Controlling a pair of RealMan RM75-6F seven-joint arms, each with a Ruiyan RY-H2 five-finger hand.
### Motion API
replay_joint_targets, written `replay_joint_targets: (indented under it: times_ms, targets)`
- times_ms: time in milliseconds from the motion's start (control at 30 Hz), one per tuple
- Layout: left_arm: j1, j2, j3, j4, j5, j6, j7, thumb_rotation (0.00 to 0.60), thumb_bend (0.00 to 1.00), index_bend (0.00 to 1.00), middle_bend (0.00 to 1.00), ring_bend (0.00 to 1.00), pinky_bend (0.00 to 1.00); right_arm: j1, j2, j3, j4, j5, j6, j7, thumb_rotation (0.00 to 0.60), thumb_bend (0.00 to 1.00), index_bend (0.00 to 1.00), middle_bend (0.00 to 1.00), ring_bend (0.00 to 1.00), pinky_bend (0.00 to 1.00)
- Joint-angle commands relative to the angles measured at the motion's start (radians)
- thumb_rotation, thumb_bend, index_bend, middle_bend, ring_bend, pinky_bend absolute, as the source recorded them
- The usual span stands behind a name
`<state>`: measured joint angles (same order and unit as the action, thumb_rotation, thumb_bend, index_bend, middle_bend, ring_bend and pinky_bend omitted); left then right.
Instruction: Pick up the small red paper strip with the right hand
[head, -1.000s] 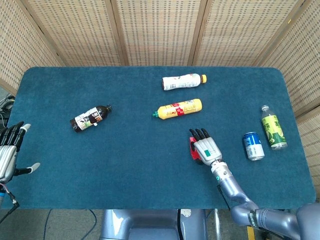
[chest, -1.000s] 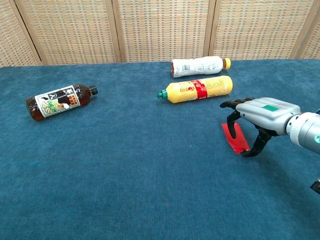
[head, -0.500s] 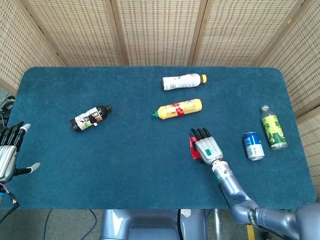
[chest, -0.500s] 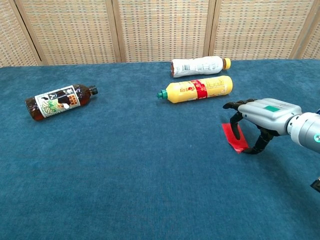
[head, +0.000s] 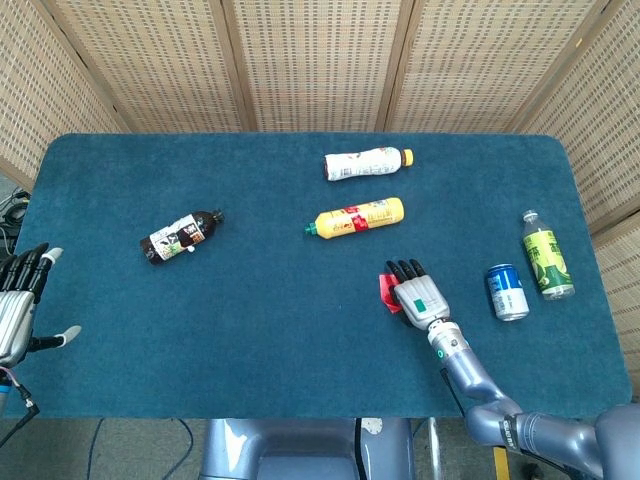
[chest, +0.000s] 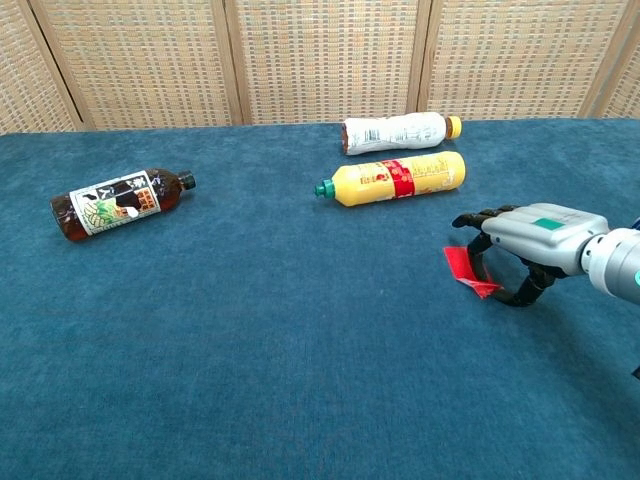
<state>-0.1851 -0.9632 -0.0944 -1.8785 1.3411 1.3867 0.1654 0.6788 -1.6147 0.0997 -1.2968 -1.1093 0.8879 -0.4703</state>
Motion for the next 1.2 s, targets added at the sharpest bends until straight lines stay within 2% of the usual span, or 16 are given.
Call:
replay_joint_targets:
  times_ms: [33, 167, 533, 800, 967, 1100, 1200]
  targets:
    - [0.000, 0.001, 0.000, 0.000, 0.000, 0.000, -0.001, 0.600, 0.00, 0.00, 0.00, 0.00, 0.00, 0.002, -0.001, -0.001, 0.001, 0.000, -0.003, 0.002, 0.600, 0.54, 0.69, 0.01, 0.00, 0.00]
    - [0.000, 0.001, 0.000, 0.001, -0.001, -0.001, -0.002, 0.600, 0.00, 0.00, 0.00, 0.00, 0.00, 0.003, -0.006, -0.001, 0.010, -0.009, 0.003, 0.007, 0.600, 0.59, 0.74, 0.03, 0.00, 0.00]
    - [-0.001, 0.002, 0.001, 0.001, 0.001, -0.004, -0.007, 0.600, 0.00, 0.00, 0.00, 0.00, 0.00, 0.013, -0.009, 0.030, 0.045, -0.045, 0.037, 0.048, 0.600, 0.60, 0.83, 0.07, 0.00, 0.00]
    - [-0.004, 0.001, 0.000, 0.004, -0.005, -0.011, -0.009, 0.600, 0.00, 0.00, 0.00, 0.00, 0.00, 0.076, -0.003, 0.134, 0.136, -0.027, 0.056, 0.047, 0.600, 0.57, 0.84, 0.08, 0.00, 0.00]
    - [-0.008, -0.002, 0.002, 0.004, -0.004, -0.019, -0.005, 0.600, 0.00, 0.00, 0.00, 0.00, 0.00, 0.132, 0.012, 0.198, 0.215, -0.003, 0.064, -0.006, 0.600, 0.54, 0.84, 0.10, 0.00, 0.00]
    - [-0.007, 0.000, 0.002, 0.005, -0.003, -0.018, -0.010, 0.600, 0.00, 0.00, 0.00, 0.00, 0.00, 0.141, 0.056, 0.219, 0.139, -0.022, 0.080, 0.027, 0.600, 0.54, 0.85, 0.11, 0.00, 0.00]
    - [-0.007, 0.002, 0.002, 0.008, -0.004, -0.019, -0.017, 0.600, 0.00, 0.00, 0.00, 0.00, 0.00, 0.130, 0.104, 0.223, 0.015, -0.062, 0.076, 0.137, 0.600, 0.53, 0.85, 0.11, 0.00, 0.00]
